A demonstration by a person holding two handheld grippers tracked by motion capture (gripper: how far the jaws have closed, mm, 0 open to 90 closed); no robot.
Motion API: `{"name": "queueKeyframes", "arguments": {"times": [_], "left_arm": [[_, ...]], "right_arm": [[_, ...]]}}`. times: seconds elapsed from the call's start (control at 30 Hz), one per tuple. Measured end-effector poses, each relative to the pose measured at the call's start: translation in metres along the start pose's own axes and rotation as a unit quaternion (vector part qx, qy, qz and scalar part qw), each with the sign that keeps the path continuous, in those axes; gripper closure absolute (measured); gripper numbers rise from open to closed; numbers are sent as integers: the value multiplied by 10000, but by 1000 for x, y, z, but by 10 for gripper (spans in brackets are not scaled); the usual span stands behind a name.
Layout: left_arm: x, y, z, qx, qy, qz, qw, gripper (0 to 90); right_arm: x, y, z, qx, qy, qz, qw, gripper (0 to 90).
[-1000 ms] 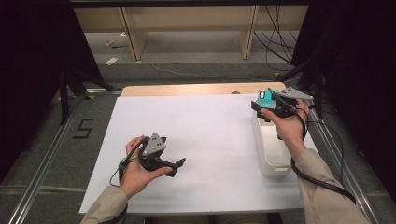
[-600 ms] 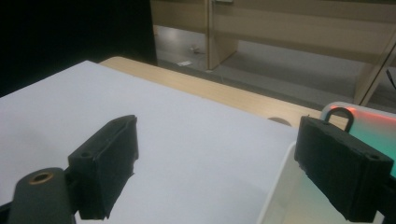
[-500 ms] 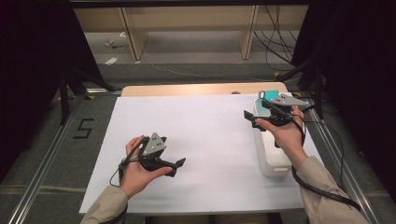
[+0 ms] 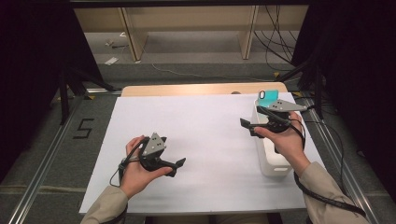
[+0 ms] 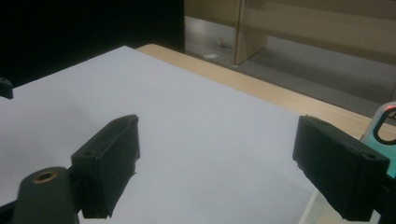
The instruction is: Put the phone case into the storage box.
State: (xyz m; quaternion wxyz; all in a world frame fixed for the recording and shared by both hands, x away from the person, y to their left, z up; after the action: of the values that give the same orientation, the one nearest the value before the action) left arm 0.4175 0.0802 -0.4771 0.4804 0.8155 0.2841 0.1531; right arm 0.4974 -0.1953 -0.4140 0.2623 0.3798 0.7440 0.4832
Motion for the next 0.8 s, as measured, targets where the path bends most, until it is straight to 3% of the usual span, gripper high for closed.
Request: {"name": "queueKeyframes", "arguments": {"times": [0.8], "left_arm": [[1,1,-1,-19,13,-8,10000,0]], "right_arm": [[23,-12,-8,176,403,-154,9989,157]]}}
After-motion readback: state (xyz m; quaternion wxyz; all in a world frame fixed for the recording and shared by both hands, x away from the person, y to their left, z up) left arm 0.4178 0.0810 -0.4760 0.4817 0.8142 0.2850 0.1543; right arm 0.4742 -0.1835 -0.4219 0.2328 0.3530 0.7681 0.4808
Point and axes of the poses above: each handheld gripper's, and its own axes: z roughly forward along the jaws, y roughly out of its top, x roughly to its left, the point moved 9 cm from there along z, roughly forward along the jaws, and after that the axes turned 6 degrees about -y, right-handed, at the moved point
